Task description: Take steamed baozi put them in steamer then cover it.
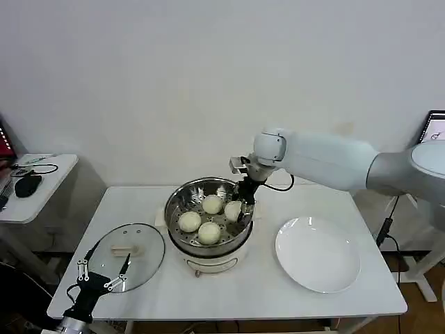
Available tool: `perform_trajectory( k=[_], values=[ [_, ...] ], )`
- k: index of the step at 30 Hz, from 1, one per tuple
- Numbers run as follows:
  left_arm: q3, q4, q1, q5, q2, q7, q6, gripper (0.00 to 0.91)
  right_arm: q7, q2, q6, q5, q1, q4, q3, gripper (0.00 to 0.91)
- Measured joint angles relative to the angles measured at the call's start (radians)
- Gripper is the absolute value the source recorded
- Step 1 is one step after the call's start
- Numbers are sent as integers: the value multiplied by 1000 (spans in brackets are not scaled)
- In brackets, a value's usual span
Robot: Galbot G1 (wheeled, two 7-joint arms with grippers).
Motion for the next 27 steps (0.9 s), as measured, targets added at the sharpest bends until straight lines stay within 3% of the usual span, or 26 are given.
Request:
perform_trajectory(
  k=[1,2,20,27],
  values=[
    [0,1,-1,0,-1,0,0,907,0,1,0,0,-1,-1,1,715],
    [0,2,-1,0,-1,0,0,907,0,1,0,0,-2,-3,3,907],
    [5,-16,-9,6,-3,2,6,907,16,-34,16,14,8,-1,61,907],
    [16,-25,-25,6,-6,2,14,907,115,-111,39,71,-3,3,131,907]
  ],
)
